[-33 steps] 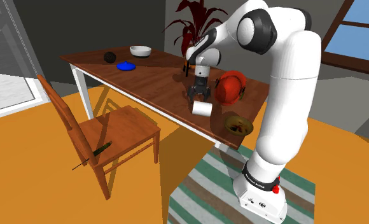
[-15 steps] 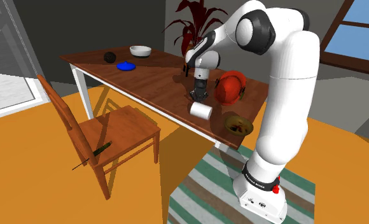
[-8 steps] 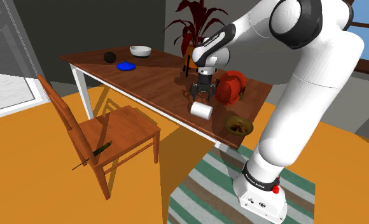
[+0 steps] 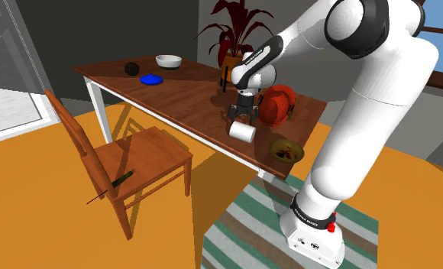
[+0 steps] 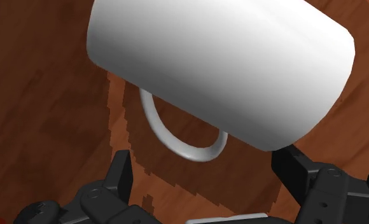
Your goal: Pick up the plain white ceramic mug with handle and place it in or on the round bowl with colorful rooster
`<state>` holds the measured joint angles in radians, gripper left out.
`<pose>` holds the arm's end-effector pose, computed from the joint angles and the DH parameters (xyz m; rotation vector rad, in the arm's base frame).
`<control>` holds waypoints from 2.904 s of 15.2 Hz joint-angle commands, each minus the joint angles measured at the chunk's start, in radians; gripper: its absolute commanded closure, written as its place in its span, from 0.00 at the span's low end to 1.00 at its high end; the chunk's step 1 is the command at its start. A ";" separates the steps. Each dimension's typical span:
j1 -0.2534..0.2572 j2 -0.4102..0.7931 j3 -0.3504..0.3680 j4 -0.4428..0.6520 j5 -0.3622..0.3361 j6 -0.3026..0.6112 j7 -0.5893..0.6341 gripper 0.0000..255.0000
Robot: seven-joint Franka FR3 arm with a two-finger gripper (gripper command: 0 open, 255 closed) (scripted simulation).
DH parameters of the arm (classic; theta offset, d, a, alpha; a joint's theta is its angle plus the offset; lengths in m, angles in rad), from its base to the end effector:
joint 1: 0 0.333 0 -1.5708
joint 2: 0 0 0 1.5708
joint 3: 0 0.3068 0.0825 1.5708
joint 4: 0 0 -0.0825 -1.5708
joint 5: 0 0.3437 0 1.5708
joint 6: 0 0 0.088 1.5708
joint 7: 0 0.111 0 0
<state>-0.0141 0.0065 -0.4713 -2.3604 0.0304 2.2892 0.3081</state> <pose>0.4099 -0.2153 0.3342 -2.8589 1.2332 0.1167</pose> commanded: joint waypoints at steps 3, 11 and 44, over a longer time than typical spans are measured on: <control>0.000 0.003 0.000 -0.008 0.002 0.011 -0.001 0.00; 0.000 0.003 0.000 -0.008 0.002 0.011 0.000 1.00; 0.109 0.790 0.258 0.821 -0.297 -1.251 -0.686 1.00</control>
<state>0.0968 0.7920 -0.2125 -1.5335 -0.2672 1.0392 -0.3778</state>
